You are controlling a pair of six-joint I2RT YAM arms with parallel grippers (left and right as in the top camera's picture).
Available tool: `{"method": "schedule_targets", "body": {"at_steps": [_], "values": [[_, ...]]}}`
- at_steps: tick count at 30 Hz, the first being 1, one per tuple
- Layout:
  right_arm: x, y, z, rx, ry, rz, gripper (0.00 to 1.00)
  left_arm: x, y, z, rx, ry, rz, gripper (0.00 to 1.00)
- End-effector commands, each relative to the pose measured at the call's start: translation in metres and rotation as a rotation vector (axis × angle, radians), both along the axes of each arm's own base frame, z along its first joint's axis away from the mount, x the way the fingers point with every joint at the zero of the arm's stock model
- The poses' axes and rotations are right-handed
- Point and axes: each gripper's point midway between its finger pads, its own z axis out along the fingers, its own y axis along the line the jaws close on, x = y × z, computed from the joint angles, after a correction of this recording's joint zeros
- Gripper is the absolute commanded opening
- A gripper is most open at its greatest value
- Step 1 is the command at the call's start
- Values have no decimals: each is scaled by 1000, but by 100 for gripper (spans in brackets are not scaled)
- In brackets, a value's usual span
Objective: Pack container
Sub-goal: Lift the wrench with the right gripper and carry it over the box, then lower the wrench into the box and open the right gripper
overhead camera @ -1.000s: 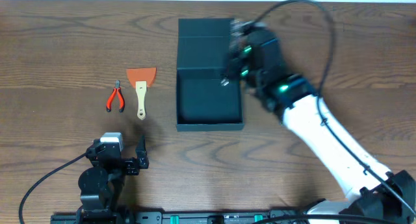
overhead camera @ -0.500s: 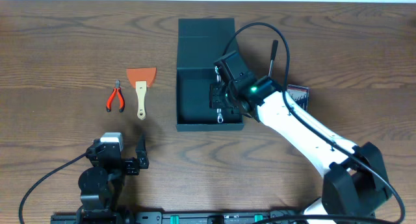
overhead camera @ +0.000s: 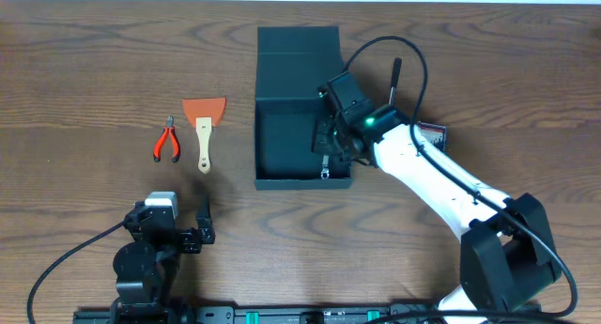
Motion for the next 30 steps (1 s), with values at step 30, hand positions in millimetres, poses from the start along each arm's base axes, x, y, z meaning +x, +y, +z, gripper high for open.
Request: {"method": "schedule_targets", "body": {"at_steps": [30], "values": [[-33, 58, 5, -330, -398, 1286, 1, 0, 2, -9, 1, 17, 11, 99]]}}
